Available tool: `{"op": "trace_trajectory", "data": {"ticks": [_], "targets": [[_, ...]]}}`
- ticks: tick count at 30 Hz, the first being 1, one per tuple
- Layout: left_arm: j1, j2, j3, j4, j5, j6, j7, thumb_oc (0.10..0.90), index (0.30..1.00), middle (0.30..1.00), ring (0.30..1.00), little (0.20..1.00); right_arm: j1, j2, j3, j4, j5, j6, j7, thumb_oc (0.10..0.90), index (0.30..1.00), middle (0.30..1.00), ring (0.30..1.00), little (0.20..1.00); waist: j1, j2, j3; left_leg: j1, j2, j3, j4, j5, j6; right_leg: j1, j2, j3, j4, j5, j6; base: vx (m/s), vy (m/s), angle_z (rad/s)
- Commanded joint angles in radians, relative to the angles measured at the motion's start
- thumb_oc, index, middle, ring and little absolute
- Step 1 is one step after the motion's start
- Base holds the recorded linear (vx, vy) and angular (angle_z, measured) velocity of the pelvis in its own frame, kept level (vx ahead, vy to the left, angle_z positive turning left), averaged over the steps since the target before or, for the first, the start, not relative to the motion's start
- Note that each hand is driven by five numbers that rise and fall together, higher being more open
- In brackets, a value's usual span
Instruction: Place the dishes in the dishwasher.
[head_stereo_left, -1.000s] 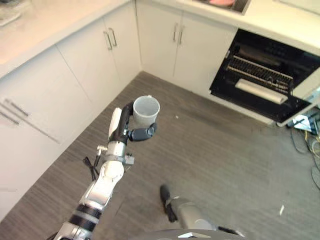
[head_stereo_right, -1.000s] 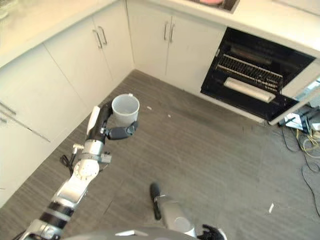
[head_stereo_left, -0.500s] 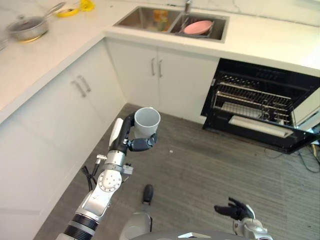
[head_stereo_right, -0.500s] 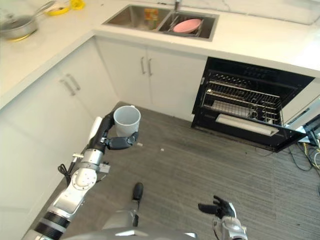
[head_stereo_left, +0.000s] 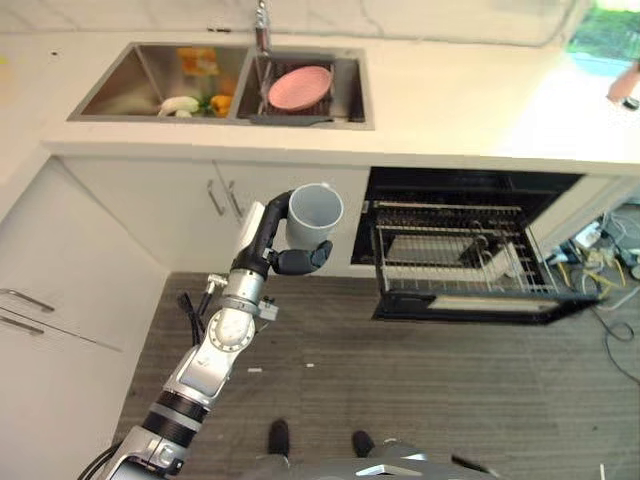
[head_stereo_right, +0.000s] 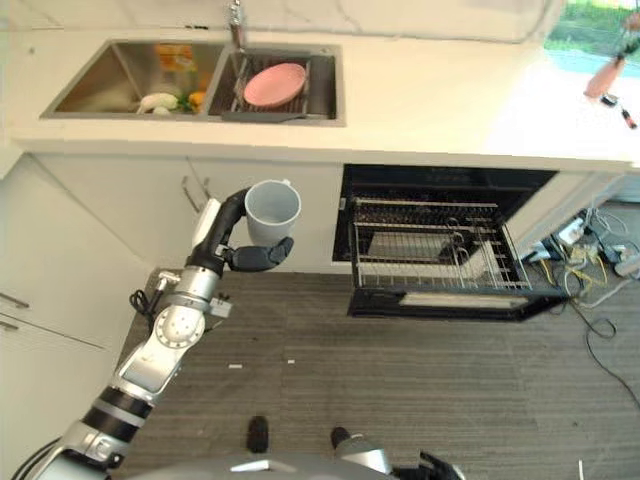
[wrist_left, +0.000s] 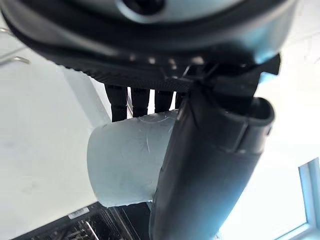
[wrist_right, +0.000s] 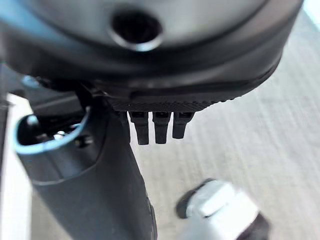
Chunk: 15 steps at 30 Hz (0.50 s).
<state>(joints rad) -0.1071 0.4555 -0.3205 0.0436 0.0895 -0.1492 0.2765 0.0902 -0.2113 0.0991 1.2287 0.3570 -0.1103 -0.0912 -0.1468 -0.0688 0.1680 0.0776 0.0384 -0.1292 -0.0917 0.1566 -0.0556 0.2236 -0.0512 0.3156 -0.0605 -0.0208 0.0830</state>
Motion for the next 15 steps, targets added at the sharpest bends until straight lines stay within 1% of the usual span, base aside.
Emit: {"op": "trace_trajectory", "data": {"ticks": [1, 2, 3, 4, 5, 6, 7, 8, 9, 10, 11, 12, 13, 14, 15], "targets": [[-0.100, 0.025, 0.073, -0.081, 0.035, -0.072, 0.097, 0.400, 0.300, 0.300, 0.300, 0.300, -0.007, 0.000, 0.033, 0.004, -0.004, -0.001, -0.013, 0.800, 0.900, 0.900, 0.900, 0.900, -0.026, -0.020, -0.043, 0.028, 0.130, 0.418, 0.004, -0.192, -0.049, -0.357, -0.002, -0.334, 0.232, -0.016, 0.058, 0.22, -0.163, 0.59], [-0.097, 0.025, 0.080, -0.083, 0.031, -0.074, 0.095, 0.400, 0.300, 0.300, 0.300, 0.300, -0.003, -0.007, 0.028, 0.012, -0.013, 0.002, -0.017, 0.800, 0.900, 0.900, 0.900, 0.900, -0.017, -0.015, -0.044, 0.047, 0.144, 0.455, 0.004, -0.194, -0.058, -0.370, -0.031, -0.442, 0.205, 0.000, 0.047, 0.21, -0.199, 0.55], [-0.087, 0.026, 0.091, -0.087, 0.028, -0.078, 0.096, 0.400, 0.300, 0.300, 0.300, 0.300, -0.002, -0.011, 0.025, 0.020, -0.017, 0.003, -0.019, 0.800, 0.900, 0.900, 0.900, 0.900, -0.011, -0.008, -0.043, 0.067, 0.156, 0.484, 0.004, -0.195, -0.066, -0.374, -0.048, -0.524, 0.195, 0.010, 0.044, 0.29, -0.293, 0.36], [-0.073, 0.023, 0.112, -0.091, 0.014, -0.084, 0.106, 0.400, 0.300, 0.300, 0.300, 0.300, 0.009, -0.010, 0.013, 0.040, -0.017, 0.013, -0.018, 0.800, 0.900, 0.900, 0.900, 0.900, -0.012, -0.003, -0.049, 0.101, 0.171, 0.508, 0.005, -0.192, -0.080, -0.359, -0.044, -0.557, 0.169, -0.004, 0.033, 0.30, -0.291, 0.26], [-0.059, 0.023, 0.113, -0.094, 0.022, -0.088, 0.102, 0.400, 0.300, 0.300, 0.300, 0.300, 0.017, -0.014, 0.015, 0.050, -0.017, 0.011, -0.014, 0.800, 0.900, 0.900, 0.900, 0.900, -0.013, 0.002, -0.048, 0.116, 0.185, 0.509, 0.015, -0.179, -0.087, -0.343, -0.028, -0.539, 0.167, -0.015, 0.030, 0.36, -0.396, 0.18], [-0.052, 0.025, 0.111, -0.067, 0.027, -0.085, 0.110, 0.400, 0.300, 0.300, 0.300, 0.300, 0.013, -0.015, 0.017, 0.051, -0.008, 0.007, -0.013, 0.800, 0.900, 0.900, 0.900, 0.900, -0.022, 0.010, -0.051, 0.128, 0.220, 0.512, 0.054, -0.145, -0.097, -0.346, 0.002, -0.508, 0.206, -0.034, 0.014, 0.30, -0.402, 0.12], [-0.046, 0.023, 0.109, -0.054, 0.016, -0.087, 0.101, 0.400, 0.300, 0.300, 0.300, 0.300, 0.002, -0.026, 0.013, 0.053, -0.005, 0.007, -0.011, 0.800, 0.900, 0.900, 0.900, 0.900, -0.025, 0.015, -0.048, 0.118, 0.245, 0.503, 0.121, -0.129, -0.099, -0.353, 0.027, -0.490, 0.235, -0.050, -0.004, 0.32, -0.496, 0.00], [-0.030, 0.020, 0.119, -0.056, 0.004, -0.088, 0.093, 0.400, 0.300, 0.300, 0.300, 0.300, -0.012, -0.038, 0.014, 0.054, 0.000, 0.003, -0.015, 0.800, 0.900, 0.900, 0.900, 0.900, -0.023, 0.018, -0.044, 0.099, 0.276, 0.492, 0.225, -0.116, -0.095, -0.343, 0.044, -0.488, 0.244, -0.071, -0.027, 0.35, -0.551, -0.07], [-0.016, 0.022, 0.136, -0.057, 0.004, -0.080, 0.093, 0.400, 0.300, 0.300, 0.300, 0.300, -0.030, -0.048, 0.019, 0.047, 0.001, -0.001, -0.018, 0.800, 0.900, 0.900, 0.900, 0.900, -0.013, 0.018, -0.036, 0.074, 0.316, 0.463, 0.396, -0.096, -0.086, -0.314, 0.063, -0.482, 0.237, -0.089, -0.054, 0.53, -0.641, -0.06], [0.001, 0.026, 0.144, -0.050, 0.013, -0.074, 0.097, 0.400, 0.300, 0.300, 0.300, 0.300, -0.057, -0.068, 0.032, 0.020, 0.011, -0.012, -0.020, 0.800, 0.900, 0.900, 0.900, 0.900, 0.046, -0.015, -0.004, -0.046, 0.276, 0.379, 0.670, -0.084, -0.064, -0.227, 0.064, -0.436, 0.208, -0.094, -0.081, 0.41, -0.470, -0.07], [-0.001, 0.027, 0.143, -0.050, 0.013, -0.074, 0.097, 0.400, 0.300, 0.300, 0.300, 0.300, -0.058, -0.068, 0.031, 0.019, 0.011, -0.011, -0.020, 0.800, 0.900, 0.900, 0.900, 0.900, 0.045, -0.012, -0.001, -0.053, 0.281, 0.373, 0.683, -0.090, -0.064, -0.226, 0.068, -0.438, 0.209, -0.095, -0.081, 0.34, -0.362, -0.11], [-0.004, 0.020, 0.141, -0.054, 0.005, -0.079, 0.101, 0.400, 0.300, 0.300, 0.300, 0.300, -0.085, -0.080, 0.039, 0.006, 0.017, -0.011, -0.024, 0.800, 0.900, 0.900, 0.900, 0.900, 0.092, -0.037, 0.017, -0.143, 0.148, 0.280, 0.833, -0.112, -0.064, -0.182, 0.049, -0.402, 0.180, -0.080, -0.083, 0.19, -0.151, -0.16], [0.014, 0.021, 0.141, -0.066, 0.000, -0.081, 0.092, 0.400, 0.300, 0.300, 0.300, 0.300, -0.108, -0.087, 0.045, 0.006, 0.007, -0.009, -0.027, 0.800, 0.900, 0.900, 0.900, 0.900, 0.131, -0.044, 0.022, -0.220, 0.042, 0.220, 0.840, -0.157, -0.055, -0.140, 0.038, -0.376, 0.140, -0.074, -0.077, 0.34, -0.238, -0.17], [0.033, 0.021, 0.150, -0.078, -0.002, -0.082, 0.092, 0.400, 0.300, 0.300, 0.300, 0.300, -0.115, -0.085, 0.051, -0.002, 0.008, -0.008, -0.030, 0.800, 0.900, 0.900, 0.900, 0.900, 0.155, -0.050, 0.018, -0.263, 0.004, 0.243, 0.804, -0.176, -0.044, -0.097, 0.039, -0.353, 0.099, -0.073, -0.077, 0.41, -0.192, -0.12], [0.047, 0.028, 0.164, -0.088, -0.003, -0.085, 0.095, 0.400, 0.300, 0.300, 0.300, 0.300, -0.121, -0.084, 0.059, -0.017, 0.011, -0.011, -0.028, 0.800, 0.900, 0.900, 0.900, 0.900, 0.174, -0.052, 0.012, -0.301, -0.007, 0.283, 0.751, -0.172, -0.034, -0.066, 0.045, -0.333, 0.066, -0.074, -0.076, 0.51, -0.197, -0.08]]}}
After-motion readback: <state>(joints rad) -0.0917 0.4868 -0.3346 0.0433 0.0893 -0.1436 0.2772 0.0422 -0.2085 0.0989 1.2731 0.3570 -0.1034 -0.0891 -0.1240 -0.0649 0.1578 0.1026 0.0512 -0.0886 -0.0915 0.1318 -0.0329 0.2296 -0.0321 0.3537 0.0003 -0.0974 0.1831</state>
